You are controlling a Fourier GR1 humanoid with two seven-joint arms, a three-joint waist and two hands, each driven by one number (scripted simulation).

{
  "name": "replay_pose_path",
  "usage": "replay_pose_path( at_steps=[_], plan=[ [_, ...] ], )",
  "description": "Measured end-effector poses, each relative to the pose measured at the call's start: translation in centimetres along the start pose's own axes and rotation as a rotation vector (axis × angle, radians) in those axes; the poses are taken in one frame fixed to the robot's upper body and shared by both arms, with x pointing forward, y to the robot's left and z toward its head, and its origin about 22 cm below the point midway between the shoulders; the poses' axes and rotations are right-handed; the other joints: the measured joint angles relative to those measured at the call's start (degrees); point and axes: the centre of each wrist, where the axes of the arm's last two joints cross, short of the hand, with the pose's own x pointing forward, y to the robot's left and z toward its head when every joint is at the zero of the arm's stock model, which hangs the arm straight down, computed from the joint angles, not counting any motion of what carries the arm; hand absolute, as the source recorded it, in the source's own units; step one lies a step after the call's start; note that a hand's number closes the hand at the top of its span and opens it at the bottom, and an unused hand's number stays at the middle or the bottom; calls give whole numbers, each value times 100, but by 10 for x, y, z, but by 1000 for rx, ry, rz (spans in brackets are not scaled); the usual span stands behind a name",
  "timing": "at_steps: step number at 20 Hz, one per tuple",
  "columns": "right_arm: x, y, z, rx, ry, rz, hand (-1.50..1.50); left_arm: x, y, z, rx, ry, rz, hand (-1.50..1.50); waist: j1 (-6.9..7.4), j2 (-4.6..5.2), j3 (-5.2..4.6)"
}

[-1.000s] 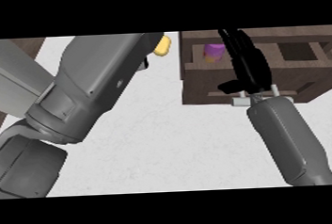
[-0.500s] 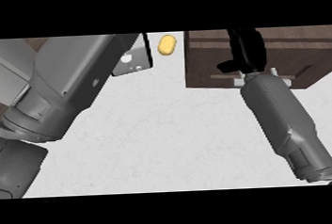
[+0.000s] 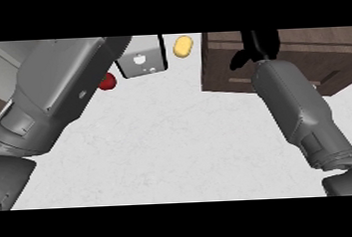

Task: Pick up the can, place it into the drawer and close the drawer

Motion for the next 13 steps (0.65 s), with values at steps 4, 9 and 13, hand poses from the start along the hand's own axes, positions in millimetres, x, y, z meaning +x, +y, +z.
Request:
replay_pose_path(
  at_steps=[4, 9, 13],
  plan=[
    [1, -2, -6, 12, -4, -2, -150, 1, 4, 4, -13, 6, 0, -150, 35, 20, 10],
    [-1, -4, -10, 22, -17, -52, -150, -5, 17, 8, -18, 7, 1, -150, 48, 51, 29],
    [0, -5, -12, 27, -45, -95, -150, -3, 26, 11, -19, 5, 9, -150, 30, 69, 42]
  ],
)
